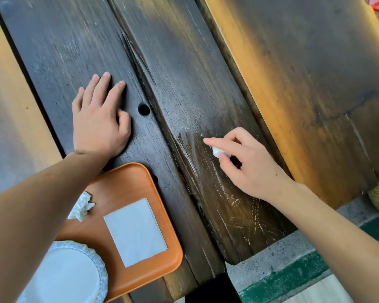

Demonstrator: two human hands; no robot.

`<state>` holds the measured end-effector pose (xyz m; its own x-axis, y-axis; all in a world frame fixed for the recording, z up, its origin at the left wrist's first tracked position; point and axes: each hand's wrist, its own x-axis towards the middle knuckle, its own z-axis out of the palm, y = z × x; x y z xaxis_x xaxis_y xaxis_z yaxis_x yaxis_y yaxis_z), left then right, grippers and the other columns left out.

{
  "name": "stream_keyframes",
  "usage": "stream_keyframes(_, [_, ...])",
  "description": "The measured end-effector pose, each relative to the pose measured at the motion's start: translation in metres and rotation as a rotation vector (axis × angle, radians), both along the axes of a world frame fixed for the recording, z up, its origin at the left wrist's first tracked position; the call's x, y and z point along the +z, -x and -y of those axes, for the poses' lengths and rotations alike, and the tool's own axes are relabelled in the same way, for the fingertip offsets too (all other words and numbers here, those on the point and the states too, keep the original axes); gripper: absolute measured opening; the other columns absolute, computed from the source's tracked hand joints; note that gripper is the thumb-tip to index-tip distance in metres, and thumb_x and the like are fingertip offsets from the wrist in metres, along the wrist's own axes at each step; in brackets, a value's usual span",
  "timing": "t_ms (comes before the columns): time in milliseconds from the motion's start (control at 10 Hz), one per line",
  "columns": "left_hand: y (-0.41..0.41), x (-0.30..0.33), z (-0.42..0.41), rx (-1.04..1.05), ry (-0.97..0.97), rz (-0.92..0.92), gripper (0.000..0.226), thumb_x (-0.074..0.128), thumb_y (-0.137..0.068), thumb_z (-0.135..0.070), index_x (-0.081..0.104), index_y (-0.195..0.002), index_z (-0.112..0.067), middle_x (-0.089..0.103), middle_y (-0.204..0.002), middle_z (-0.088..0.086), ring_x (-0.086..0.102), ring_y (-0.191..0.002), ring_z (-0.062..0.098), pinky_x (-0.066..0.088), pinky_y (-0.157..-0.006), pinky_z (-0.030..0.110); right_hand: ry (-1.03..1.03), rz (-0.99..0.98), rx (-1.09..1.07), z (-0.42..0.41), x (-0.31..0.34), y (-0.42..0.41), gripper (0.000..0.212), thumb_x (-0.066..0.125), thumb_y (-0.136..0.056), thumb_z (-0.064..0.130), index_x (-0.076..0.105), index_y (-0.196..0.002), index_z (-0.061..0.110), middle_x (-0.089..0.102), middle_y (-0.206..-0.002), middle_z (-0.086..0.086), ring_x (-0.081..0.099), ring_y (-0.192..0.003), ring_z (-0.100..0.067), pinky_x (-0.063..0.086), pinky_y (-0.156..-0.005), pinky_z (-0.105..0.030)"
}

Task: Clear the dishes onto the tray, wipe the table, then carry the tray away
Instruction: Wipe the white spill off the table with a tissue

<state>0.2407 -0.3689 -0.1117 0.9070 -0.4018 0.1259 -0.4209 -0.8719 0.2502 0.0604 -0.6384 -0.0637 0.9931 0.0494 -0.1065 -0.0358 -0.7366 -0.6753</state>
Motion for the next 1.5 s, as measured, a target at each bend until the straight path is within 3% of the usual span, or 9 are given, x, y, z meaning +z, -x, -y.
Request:
stream_keyframes(100, [0.000, 0.000, 0.000, 0.000, 0.001, 0.000, 0.059, 0.040, -0.089, -0.026, 0.049, -0.147, -0.018, 0.039, -0.161, 0.011, 0.028, -0.152, 0.029, 0.018, -0.124, 0.048, 0.126, -0.058, 0.026, 0.005, 0.001, 0.002, 0.031, 0.058, -0.095, 0.018, 0.069, -0.123, 0.019, 0.047, -0.101, 0.001, 0.050, -0.087, -0.011, 0.039, -0.071, -0.012])
stream_keyframes(200, [0.000, 0.000, 0.000, -0.002, 0.002, -0.001, 0.059, 0.040, -0.089, -0.026, 0.049, -0.147, -0.017, 0.039, -0.161, 0.011, 0.028, -0.153, 0.029, 0.018, -0.124, 0.048, 0.201, -0.084, 0.005, 0.010, 0.006, 0.003, 0.026, 0.066, -0.089, 0.025, 0.068, -0.114, 0.020, 0.045, -0.103, 0.003, 0.052, -0.089, -0.014, 0.051, -0.068, -0.029])
stream_keyframes(300, [0.000, -0.001, -0.001, -0.003, 0.004, 0.001, 0.059, 0.040, -0.089, -0.026, 0.049, -0.147, -0.017, 0.039, -0.161, 0.011, 0.029, -0.152, 0.030, 0.018, -0.124, 0.048, 0.216, -0.044, -0.063, 0.019, 0.013, 0.002, 0.020, 0.069, -0.089, 0.020, 0.069, -0.109, 0.020, 0.047, -0.103, 0.005, 0.053, -0.081, -0.014, 0.051, -0.064, -0.026])
stream_keyframes(400, [0.000, -0.001, 0.000, -0.003, 0.005, 0.003, 0.059, 0.040, -0.089, -0.025, 0.050, -0.147, -0.017, 0.039, -0.161, 0.011, 0.029, -0.152, 0.029, 0.018, -0.124, 0.048, 0.154, -0.007, -0.170, 0.025, 0.021, 0.001, 0.027, 0.069, -0.090, 0.016, 0.068, -0.117, 0.021, 0.059, -0.108, 0.007, 0.057, -0.091, -0.006, 0.050, -0.077, -0.016])
stream_keyframes(500, [0.000, -0.001, 0.000, -0.003, 0.005, 0.001, 0.059, 0.040, -0.089, -0.026, 0.050, -0.147, -0.017, 0.039, -0.161, 0.011, 0.028, -0.153, 0.029, 0.018, -0.124, 0.048, 0.105, -0.027, -0.237, 0.026, 0.026, 0.000, 0.030, 0.067, -0.093, 0.022, 0.066, -0.122, 0.022, 0.067, -0.111, 0.011, 0.061, -0.099, -0.003, 0.054, -0.089, -0.026])
stream_keyframes(700, [0.000, -0.001, 0.000, -0.002, 0.004, 0.001, 0.059, 0.039, -0.089, -0.026, 0.050, -0.147, -0.017, 0.039, -0.161, 0.010, 0.028, -0.153, 0.029, 0.018, -0.124, 0.048, 0.129, -0.104, -0.105, 0.020, 0.010, 0.000, 0.020, 0.065, -0.093, 0.025, 0.072, -0.113, 0.025, 0.060, -0.106, 0.011, 0.051, -0.105, -0.009, 0.036, -0.087, -0.008])
stream_keyframes(1000, [0.000, -0.001, 0.000, 0.000, 0.014, -0.004, 0.059, 0.040, -0.089, -0.026, 0.050, -0.146, -0.017, 0.039, -0.161, 0.010, 0.029, -0.153, 0.029, 0.018, -0.123, 0.049, 0.063, -0.139, 0.016, 0.002, 0.005, -0.012, 0.024, 0.064, -0.095, 0.033, 0.069, -0.115, 0.023, 0.061, -0.099, 0.015, 0.054, -0.094, -0.002, 0.045, -0.082, -0.016])
stream_keyframes(1300, [-0.001, -0.002, -0.001, -0.001, 0.012, 0.001, 0.059, 0.040, -0.089, -0.026, 0.050, -0.146, -0.018, 0.039, -0.161, 0.010, 0.029, -0.152, 0.029, 0.018, -0.123, 0.048, 0.198, -0.071, 0.093, -0.005, 0.005, -0.012, 0.014, 0.067, -0.094, 0.021, 0.075, -0.104, 0.018, 0.068, -0.098, 0.006, 0.062, -0.095, -0.013, 0.044, -0.084, -0.018])
stream_keyframes(1500, [-0.001, -0.001, -0.001, -0.003, 0.016, 0.002, 0.059, 0.041, -0.089, -0.025, 0.050, -0.146, -0.018, 0.039, -0.161, 0.010, 0.029, -0.152, 0.029, 0.018, -0.123, 0.049, 0.229, -0.163, 0.264, -0.005, 0.016, 0.026, 0.015, 0.060, -0.096, 0.021, 0.072, -0.106, 0.019, 0.063, -0.095, 0.009, 0.057, -0.090, -0.011, 0.052, -0.081, -0.027])
